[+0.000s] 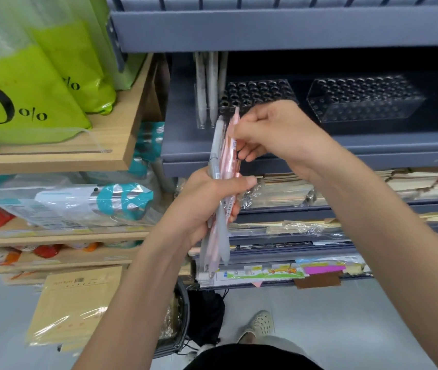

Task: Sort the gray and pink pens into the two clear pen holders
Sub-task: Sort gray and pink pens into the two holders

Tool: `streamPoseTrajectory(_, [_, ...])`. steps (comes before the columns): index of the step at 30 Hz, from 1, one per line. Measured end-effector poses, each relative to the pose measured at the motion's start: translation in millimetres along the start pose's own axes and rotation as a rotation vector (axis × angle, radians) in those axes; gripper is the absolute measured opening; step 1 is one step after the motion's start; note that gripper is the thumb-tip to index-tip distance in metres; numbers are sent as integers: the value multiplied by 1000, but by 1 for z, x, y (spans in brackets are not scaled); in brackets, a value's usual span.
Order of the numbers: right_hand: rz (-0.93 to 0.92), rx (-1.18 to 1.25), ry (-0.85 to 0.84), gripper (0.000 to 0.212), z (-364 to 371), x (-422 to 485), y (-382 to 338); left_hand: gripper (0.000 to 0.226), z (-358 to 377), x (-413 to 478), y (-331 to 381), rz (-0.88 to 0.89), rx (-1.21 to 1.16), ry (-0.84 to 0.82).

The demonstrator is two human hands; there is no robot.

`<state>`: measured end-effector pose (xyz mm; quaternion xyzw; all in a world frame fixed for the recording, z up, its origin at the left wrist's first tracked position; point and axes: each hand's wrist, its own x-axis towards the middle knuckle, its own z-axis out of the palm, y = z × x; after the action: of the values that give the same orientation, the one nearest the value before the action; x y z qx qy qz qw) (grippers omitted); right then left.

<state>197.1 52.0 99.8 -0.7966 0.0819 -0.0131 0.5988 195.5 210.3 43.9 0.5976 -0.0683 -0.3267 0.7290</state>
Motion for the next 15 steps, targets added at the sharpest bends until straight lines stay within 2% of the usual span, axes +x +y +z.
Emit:
streamPoseTrajectory(7, [53,314,108,16,-24,-5,17,31,24,5,5,-21,-212,21])
streamPoseTrajectory(12, [-31,562,382,16,-60,3,20,24,35,13,7,-27,-262,51])
streamPoseTrajectory(15, [-123,599,453,20,-96,6,22,22,45,19,7,0,-263,97])
